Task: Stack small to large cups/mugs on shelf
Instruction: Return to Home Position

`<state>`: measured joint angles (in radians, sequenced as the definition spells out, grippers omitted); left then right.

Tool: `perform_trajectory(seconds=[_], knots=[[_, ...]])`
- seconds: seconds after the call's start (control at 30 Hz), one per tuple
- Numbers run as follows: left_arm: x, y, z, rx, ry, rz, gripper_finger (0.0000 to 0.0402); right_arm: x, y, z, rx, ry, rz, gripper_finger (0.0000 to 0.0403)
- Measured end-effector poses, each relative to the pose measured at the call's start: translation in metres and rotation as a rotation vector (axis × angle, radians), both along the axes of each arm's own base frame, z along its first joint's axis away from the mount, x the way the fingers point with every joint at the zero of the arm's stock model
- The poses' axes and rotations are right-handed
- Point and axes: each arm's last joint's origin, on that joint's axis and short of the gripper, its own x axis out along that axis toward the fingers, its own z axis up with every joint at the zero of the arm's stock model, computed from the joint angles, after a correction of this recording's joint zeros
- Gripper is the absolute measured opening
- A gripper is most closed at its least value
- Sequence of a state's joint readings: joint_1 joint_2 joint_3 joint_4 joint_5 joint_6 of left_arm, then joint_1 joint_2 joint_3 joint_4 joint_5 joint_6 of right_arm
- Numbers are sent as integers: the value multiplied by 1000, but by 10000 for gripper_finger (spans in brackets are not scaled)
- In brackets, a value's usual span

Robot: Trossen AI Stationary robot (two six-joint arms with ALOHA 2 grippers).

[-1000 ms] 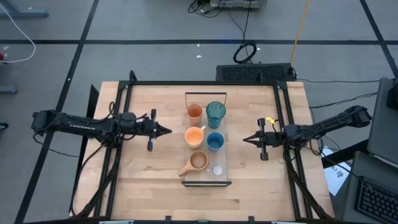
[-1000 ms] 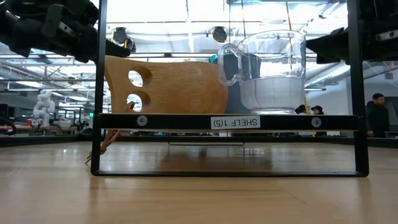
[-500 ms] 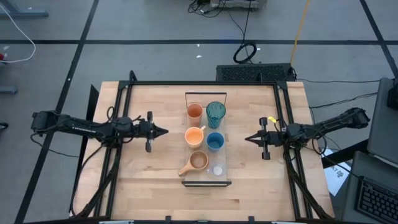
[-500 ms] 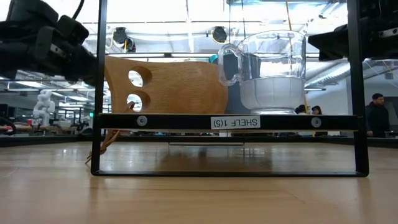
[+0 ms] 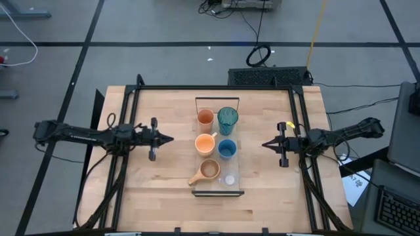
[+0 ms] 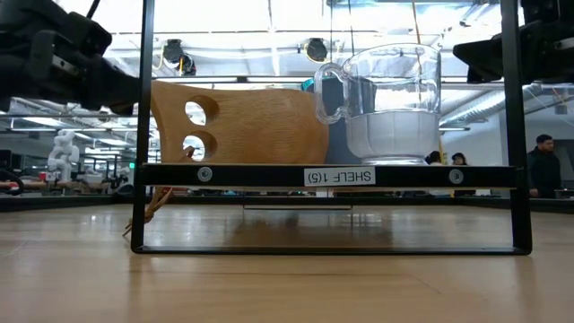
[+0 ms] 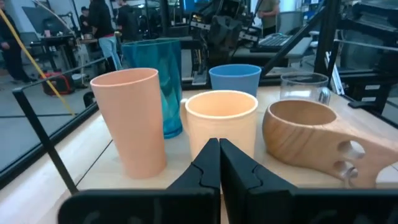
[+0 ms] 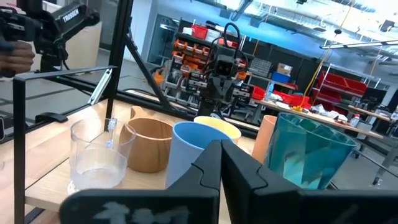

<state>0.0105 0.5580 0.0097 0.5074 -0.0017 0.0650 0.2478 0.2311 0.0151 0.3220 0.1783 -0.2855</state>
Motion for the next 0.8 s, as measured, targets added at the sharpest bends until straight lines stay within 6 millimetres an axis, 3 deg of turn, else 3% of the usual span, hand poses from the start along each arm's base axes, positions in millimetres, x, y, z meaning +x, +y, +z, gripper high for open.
perform_trajectory(seconds=[0.8], knots=[[-16, 0, -1, 11, 28, 0, 1, -15, -2, 2, -51, -61, 49, 0]])
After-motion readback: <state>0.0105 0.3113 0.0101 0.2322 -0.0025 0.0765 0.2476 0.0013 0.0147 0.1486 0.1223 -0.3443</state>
